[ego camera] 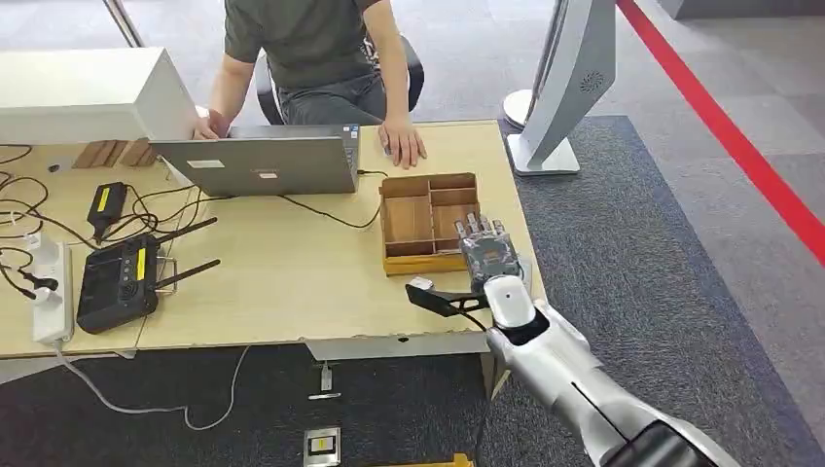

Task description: Pass the card to the sensor for recognition and then transmit it.

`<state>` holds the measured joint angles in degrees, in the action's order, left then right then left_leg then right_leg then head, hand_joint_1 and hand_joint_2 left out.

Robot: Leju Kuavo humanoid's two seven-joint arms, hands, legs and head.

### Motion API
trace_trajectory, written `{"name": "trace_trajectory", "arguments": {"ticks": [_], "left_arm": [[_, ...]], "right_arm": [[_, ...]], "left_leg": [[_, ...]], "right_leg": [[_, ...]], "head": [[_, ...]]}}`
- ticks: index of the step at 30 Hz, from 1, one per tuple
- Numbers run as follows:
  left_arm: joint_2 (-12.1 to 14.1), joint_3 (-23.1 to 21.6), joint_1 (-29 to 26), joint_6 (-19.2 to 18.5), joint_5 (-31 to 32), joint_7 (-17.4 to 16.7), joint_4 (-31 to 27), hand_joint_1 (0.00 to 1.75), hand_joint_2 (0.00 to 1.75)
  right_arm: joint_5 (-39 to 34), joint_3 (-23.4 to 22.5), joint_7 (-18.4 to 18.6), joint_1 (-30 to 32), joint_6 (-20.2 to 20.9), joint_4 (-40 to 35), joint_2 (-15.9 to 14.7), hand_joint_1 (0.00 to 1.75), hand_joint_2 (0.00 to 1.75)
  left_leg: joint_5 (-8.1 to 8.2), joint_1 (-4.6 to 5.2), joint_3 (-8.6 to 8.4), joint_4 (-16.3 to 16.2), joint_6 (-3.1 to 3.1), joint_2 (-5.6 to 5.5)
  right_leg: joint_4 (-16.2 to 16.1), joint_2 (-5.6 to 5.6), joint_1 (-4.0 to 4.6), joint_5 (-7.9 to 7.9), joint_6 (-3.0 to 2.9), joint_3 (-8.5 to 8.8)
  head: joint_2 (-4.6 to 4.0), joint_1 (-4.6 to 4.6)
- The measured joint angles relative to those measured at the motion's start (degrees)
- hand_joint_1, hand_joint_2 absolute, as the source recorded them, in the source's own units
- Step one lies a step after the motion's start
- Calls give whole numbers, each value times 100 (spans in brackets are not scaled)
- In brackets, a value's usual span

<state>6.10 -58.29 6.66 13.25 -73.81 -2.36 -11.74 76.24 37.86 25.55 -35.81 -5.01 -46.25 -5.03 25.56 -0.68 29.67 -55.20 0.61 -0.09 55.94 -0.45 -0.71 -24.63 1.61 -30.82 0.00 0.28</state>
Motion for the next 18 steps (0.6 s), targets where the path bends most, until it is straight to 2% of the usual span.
{"name": "trace_trajectory", "arguments": {"ticks": [18], "left_arm": [[0,0,0,9,39,9,0,0,0]], "right_arm": [[-61,70,-63,-48,-109,203,144,0,175]], "left_leg": [[0,0,0,0,0,0]], "right_leg": [[0,0,0,0,0,0]], "head": [[0,2]]}}
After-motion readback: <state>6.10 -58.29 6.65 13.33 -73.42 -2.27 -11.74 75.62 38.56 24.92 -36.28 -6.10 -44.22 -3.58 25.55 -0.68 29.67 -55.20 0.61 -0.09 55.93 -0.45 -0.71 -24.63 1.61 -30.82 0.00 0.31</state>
